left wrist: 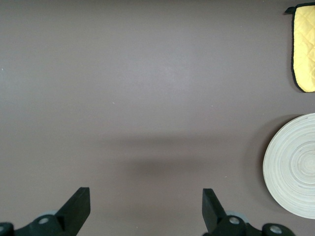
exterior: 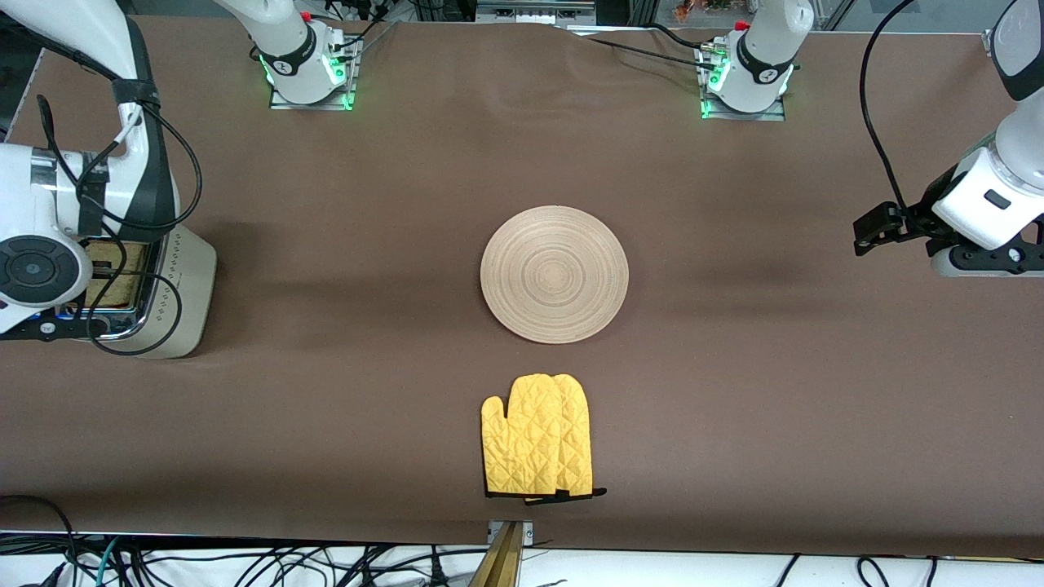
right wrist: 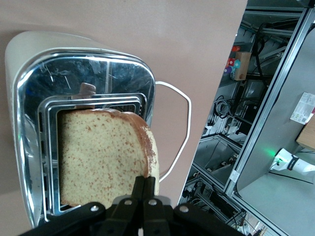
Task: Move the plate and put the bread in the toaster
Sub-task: 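Lower the bread into the toaster slot with the right gripper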
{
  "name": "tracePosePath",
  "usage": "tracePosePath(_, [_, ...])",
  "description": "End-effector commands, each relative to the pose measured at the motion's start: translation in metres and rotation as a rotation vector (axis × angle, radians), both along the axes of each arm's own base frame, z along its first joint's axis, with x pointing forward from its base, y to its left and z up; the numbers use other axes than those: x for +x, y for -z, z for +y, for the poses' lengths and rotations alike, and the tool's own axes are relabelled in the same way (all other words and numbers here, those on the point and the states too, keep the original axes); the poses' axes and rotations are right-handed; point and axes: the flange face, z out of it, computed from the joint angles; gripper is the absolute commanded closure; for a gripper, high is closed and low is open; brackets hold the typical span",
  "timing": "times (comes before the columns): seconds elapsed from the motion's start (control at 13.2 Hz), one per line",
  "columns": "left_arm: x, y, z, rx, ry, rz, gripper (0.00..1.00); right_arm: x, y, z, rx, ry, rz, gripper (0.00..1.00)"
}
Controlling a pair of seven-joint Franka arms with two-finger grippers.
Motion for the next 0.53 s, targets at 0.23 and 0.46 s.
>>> tracePosePath(0.23, [0.004, -0.006, 0.002, 0.015, -0.003, -0.014, 0.0, -0.001, -0.005, 0.011, 0.06, 0.023, -0.038, 0.0])
tracePosePath(0.46, [0.004, -0.005, 0.001, 0.015, -0.002, -0.013, 0.0, -0.003, -0.016, 0.028, 0.172, 0.06, -0.078, 0.0])
